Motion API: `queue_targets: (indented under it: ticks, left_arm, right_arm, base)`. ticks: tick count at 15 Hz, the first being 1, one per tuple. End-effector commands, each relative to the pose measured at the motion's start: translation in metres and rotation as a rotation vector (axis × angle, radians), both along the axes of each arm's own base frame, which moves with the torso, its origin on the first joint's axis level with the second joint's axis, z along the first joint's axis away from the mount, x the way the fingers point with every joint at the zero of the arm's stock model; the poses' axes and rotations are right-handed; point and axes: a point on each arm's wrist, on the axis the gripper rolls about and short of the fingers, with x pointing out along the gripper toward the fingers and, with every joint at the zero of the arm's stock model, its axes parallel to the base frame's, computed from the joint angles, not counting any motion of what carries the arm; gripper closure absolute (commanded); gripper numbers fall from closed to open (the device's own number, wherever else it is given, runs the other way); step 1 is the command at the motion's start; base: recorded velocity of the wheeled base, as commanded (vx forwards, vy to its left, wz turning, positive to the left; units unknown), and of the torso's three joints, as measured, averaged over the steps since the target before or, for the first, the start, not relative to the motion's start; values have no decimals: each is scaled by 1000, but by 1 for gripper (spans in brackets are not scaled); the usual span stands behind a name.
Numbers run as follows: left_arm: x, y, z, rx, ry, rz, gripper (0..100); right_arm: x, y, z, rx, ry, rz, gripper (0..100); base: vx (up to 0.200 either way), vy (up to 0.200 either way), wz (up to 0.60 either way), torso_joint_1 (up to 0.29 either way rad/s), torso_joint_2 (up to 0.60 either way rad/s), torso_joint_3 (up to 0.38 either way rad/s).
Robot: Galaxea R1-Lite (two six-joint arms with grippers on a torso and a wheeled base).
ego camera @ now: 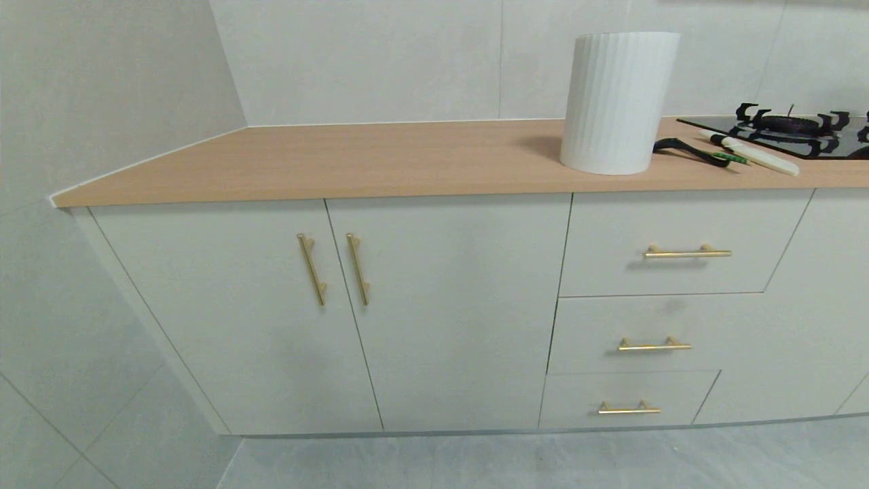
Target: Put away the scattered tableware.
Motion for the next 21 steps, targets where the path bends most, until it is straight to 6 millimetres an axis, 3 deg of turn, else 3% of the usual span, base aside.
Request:
queue_targets:
  ticks: [1, 8, 17, 21]
  left_arm:
    - [0, 0, 0, 0, 1, 1, 0]
    - [0, 0, 0, 0, 1, 1, 0]
    - [0, 0, 0, 0, 1, 1, 0]
    - [0, 0, 0, 0, 1, 1, 0]
  right_arm:
    - [0, 0, 0, -1, 2, 1, 0]
    - [0, 0, 0, -1, 2, 1, 0]
    - [0, 0, 0, 1, 2, -1, 0]
    - [0, 0, 0, -1, 2, -7, 0]
  base:
    - [0, -200, 0, 2, 2, 7]
    - [0, -200, 0, 2, 4, 3]
    - [0, 0, 0, 0, 0, 0]
    - [150, 0, 0, -1, 3, 2]
